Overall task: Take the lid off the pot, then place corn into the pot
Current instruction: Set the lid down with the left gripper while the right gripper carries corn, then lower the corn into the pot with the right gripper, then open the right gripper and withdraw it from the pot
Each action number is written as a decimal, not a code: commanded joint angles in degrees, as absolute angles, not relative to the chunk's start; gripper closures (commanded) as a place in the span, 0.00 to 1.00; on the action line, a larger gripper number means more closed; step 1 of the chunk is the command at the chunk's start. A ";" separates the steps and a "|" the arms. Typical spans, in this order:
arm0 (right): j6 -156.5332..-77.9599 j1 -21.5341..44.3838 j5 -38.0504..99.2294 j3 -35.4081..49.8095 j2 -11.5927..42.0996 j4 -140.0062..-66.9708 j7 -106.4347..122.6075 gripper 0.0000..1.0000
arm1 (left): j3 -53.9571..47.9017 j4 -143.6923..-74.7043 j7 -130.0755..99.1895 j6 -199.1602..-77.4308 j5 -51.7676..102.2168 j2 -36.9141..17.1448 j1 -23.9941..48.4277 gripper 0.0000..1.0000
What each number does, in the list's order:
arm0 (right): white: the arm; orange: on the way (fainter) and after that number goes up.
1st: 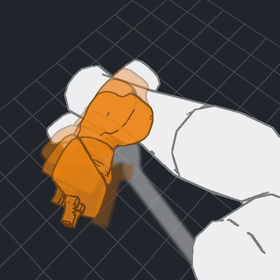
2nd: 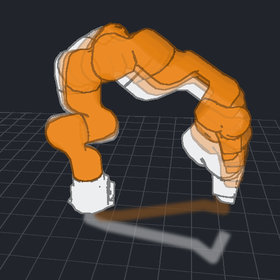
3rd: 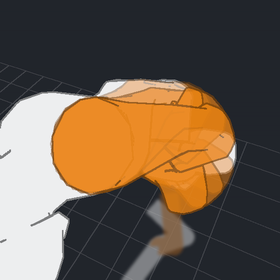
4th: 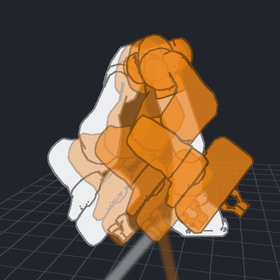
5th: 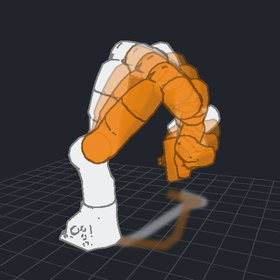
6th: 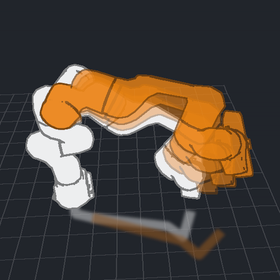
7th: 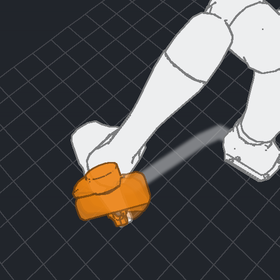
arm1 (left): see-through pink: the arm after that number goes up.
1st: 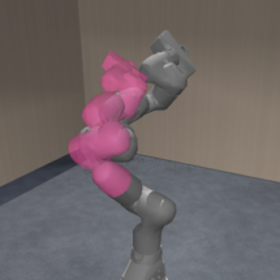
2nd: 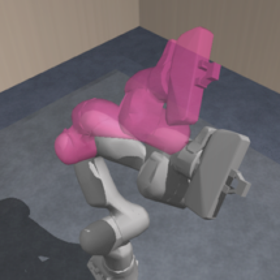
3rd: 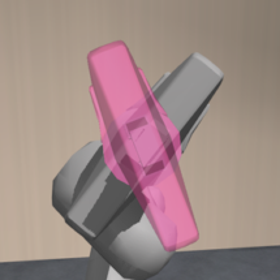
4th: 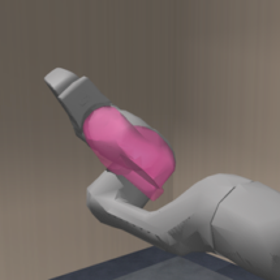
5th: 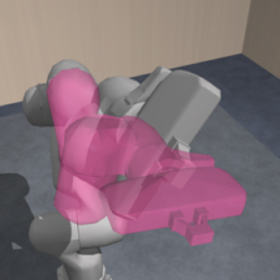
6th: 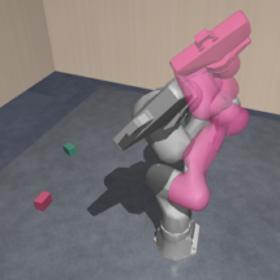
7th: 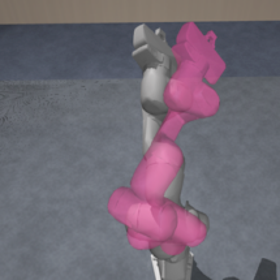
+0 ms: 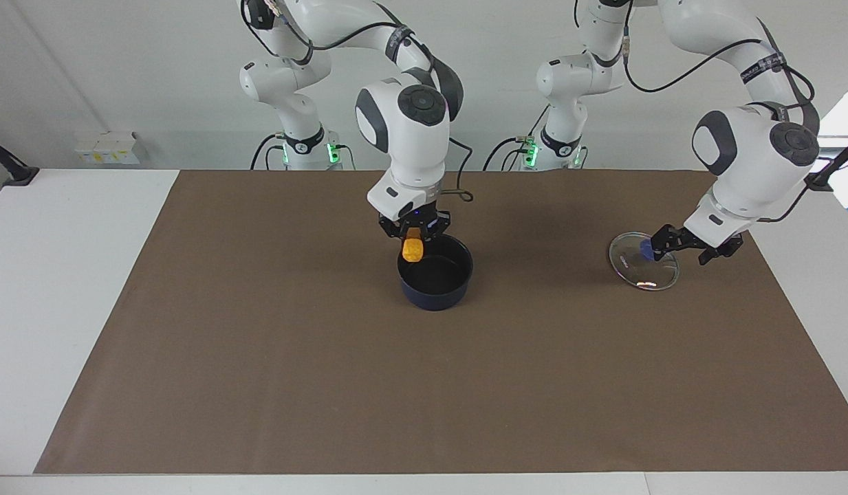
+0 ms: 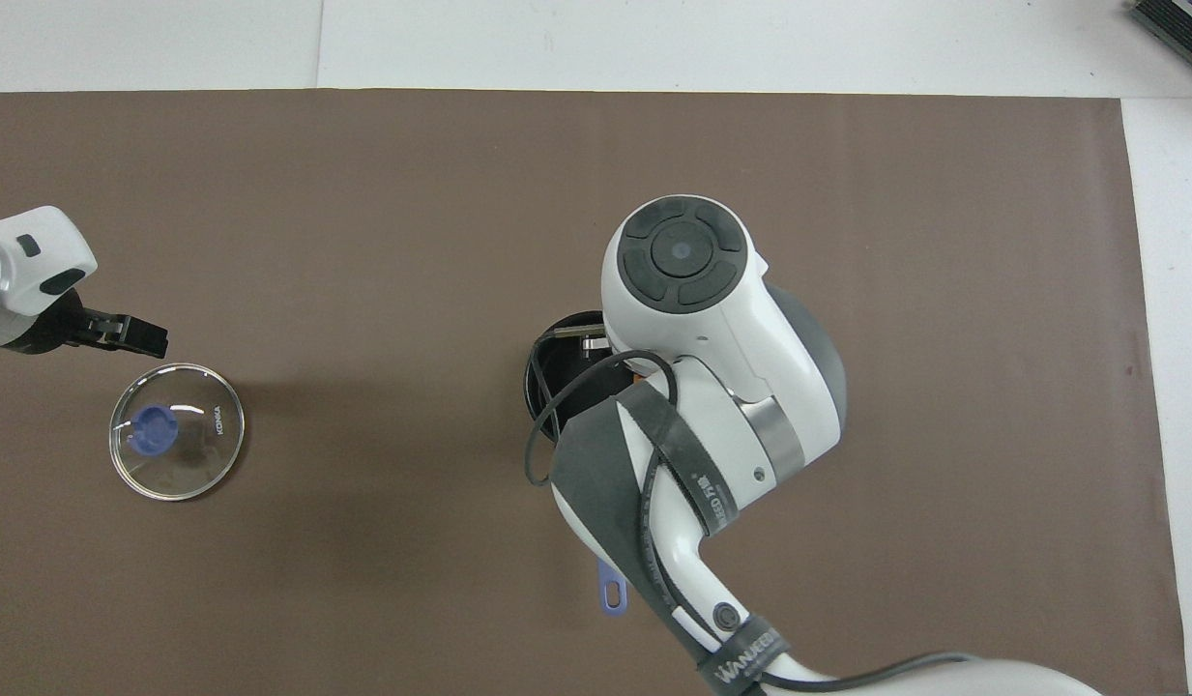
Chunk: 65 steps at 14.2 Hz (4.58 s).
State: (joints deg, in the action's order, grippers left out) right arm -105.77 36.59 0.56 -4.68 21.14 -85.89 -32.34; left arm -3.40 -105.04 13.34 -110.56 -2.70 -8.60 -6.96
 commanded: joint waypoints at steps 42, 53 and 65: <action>-122.52 36.12 4.92 -3.42 24.26 -96.59 -23.12 0.00 | -3.34 -95.44 3.34 -89.91 -1.93 3.34 0.00 0.00; -111.63 20.32 0.28 -3.69 6.70 -95.63 -17.58 0.00 | -3.51 -92.03 -1.23 -87.99 0.35 1.93 0.18 0.00; -88.77 1.07 0.70 -3.78 -5.35 -95.26 -0.27 0.00 | -2.81 -85.78 1.41 -83.41 0.44 -1.14 -1.05 0.00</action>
